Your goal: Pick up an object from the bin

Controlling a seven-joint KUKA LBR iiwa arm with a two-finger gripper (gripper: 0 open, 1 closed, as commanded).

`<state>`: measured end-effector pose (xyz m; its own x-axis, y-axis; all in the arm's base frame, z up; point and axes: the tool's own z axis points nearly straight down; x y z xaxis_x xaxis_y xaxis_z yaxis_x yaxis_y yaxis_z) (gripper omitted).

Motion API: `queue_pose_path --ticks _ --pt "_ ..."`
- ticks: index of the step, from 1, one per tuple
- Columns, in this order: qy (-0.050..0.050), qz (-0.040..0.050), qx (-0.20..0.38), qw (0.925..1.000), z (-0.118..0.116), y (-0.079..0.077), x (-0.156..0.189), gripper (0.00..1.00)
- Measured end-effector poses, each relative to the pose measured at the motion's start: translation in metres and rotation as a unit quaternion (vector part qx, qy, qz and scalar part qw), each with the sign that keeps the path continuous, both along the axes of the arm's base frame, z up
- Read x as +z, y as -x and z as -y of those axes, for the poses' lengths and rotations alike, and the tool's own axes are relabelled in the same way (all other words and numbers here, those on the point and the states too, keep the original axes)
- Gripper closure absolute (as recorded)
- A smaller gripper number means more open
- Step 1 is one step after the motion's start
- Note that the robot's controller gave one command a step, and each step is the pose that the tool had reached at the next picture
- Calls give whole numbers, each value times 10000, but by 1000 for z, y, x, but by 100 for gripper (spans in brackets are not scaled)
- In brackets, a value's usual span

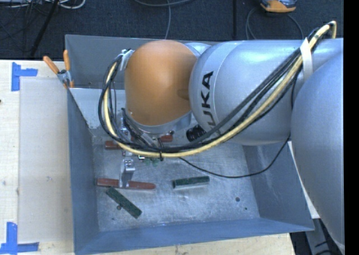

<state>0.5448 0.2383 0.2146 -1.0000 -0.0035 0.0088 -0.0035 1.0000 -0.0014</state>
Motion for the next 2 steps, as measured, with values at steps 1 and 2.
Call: queue_pose_path --ticks 1,2 --pt "-8 36 -23 10000 1 -2 5 0" --pt "-9 50 -461 9989 10 11 -51 0"
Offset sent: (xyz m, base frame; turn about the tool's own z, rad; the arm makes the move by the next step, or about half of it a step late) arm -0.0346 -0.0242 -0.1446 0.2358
